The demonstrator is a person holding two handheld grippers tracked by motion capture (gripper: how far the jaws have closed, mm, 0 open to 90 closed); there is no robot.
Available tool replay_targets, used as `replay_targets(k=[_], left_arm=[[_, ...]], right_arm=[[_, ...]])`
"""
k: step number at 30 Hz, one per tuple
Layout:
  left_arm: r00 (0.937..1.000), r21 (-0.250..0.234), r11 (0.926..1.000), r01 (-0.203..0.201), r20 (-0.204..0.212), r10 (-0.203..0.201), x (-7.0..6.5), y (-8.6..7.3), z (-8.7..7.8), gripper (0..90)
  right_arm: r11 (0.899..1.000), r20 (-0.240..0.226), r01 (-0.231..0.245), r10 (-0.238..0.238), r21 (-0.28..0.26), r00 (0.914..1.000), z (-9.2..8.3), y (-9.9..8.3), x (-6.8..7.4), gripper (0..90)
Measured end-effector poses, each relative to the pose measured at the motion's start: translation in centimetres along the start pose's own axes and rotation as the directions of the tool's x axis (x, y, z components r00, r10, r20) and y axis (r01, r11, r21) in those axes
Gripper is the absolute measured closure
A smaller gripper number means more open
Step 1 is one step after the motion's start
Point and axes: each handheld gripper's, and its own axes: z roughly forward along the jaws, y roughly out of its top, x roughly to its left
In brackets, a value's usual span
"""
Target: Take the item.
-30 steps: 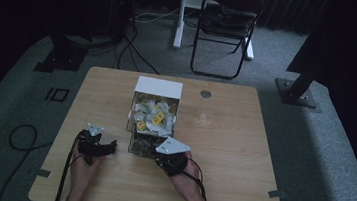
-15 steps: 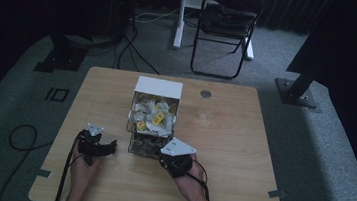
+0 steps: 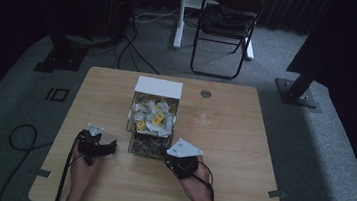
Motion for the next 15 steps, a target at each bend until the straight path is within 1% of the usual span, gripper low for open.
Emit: replay_targets(k=[15], left_arm=[[1.0000, 0.000, 1.0000, 0.000, 0.000, 0.000, 0.0, 0.0, 0.0, 13.7]], right_arm=[[1.000, 0.020, -0.009, 0.009, -0.008, 0.9998, -1.4, -0.4, -0.6, 90.0]])
